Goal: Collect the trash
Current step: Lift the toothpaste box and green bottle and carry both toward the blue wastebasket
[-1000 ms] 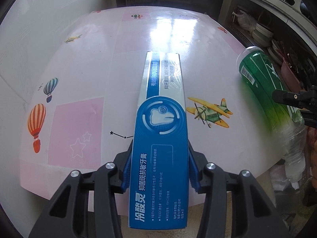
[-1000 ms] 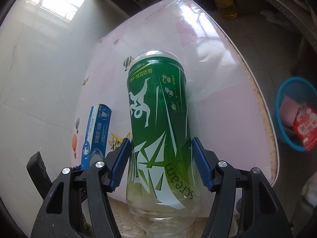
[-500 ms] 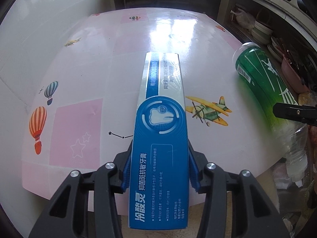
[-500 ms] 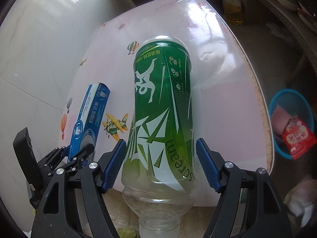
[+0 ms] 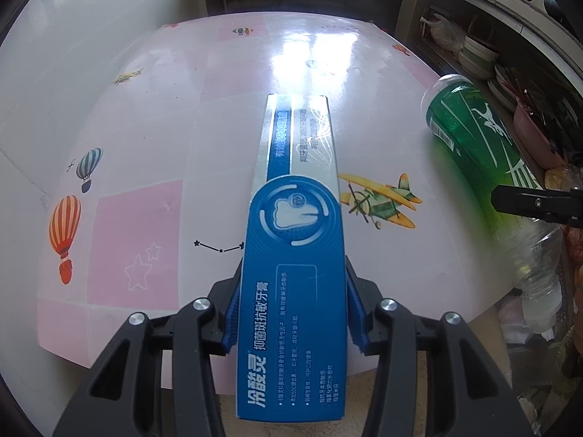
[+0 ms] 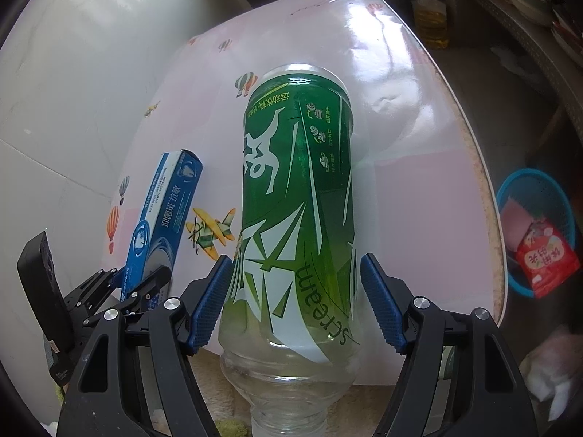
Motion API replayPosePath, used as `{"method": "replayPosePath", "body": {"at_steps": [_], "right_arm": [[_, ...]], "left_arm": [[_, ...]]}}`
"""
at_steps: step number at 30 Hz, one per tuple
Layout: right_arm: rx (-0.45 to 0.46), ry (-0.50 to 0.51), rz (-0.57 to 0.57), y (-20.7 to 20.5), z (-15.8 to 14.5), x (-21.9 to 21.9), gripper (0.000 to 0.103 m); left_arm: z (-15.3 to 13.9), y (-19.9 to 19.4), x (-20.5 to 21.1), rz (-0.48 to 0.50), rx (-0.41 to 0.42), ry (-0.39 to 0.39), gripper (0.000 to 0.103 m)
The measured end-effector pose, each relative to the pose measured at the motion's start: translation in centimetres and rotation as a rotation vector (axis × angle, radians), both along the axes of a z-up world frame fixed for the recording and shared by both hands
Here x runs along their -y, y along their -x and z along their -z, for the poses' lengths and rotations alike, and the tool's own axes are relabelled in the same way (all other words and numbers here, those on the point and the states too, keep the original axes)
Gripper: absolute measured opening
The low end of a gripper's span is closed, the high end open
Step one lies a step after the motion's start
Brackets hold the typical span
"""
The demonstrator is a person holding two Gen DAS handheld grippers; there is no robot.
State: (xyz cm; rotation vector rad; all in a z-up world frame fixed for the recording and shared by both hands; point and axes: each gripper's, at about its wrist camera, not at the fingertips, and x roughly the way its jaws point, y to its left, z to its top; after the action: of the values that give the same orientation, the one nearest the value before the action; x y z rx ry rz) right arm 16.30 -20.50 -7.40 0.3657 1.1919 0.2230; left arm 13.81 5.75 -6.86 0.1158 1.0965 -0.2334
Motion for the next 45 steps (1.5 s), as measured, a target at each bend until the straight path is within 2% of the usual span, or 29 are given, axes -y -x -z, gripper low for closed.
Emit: {"method": "replayPosePath", "body": {"at_steps": [9, 18, 21, 30, 37, 41, 45], "right_arm": [[-0.034, -0.067, 0.002, -0.5, 0.9, 0.4, 0.064], [-0.020, -0.150, 0.040, -0.1, 1.1, 1.3, 0.062], [-0.006, -0.203, 0.061, 0.4, 0.9, 2.1, 0.062], [0.091, -0.275, 0.087, 2.1, -1.4, 4.3, 0.062], [0.162, -0.303, 0.147, 4.8, -2.7, 8.2, 0.062], [0.192, -0.316, 0.229, 6.6, -2.9, 11.5, 0.062], [0.226, -0.304, 0.340, 9.6, -3.1, 16.1, 0.062]], "left_arm": [[0.2, -2.2, -0.5, -0.003, -0.010, 0.034, 0.047], [-0.1, -2.9, -1.0, -0.005, -0.002, 0.066, 0.045], [-1.0, -2.6, -1.3, -0.015, 0.022, 0.076, 0.045], [-4.6, -1.6, -0.9, -0.008, 0.101, 0.103, 0.045], [-7.5, -0.8, 3.2, 0.097, 0.138, 0.170, 0.045], [-8.5, -0.6, 7.4, 0.182, 0.138, 0.202, 0.045], [-9.3, -0.3, 12.8, 0.308, 0.130, 0.241, 0.045]]}}
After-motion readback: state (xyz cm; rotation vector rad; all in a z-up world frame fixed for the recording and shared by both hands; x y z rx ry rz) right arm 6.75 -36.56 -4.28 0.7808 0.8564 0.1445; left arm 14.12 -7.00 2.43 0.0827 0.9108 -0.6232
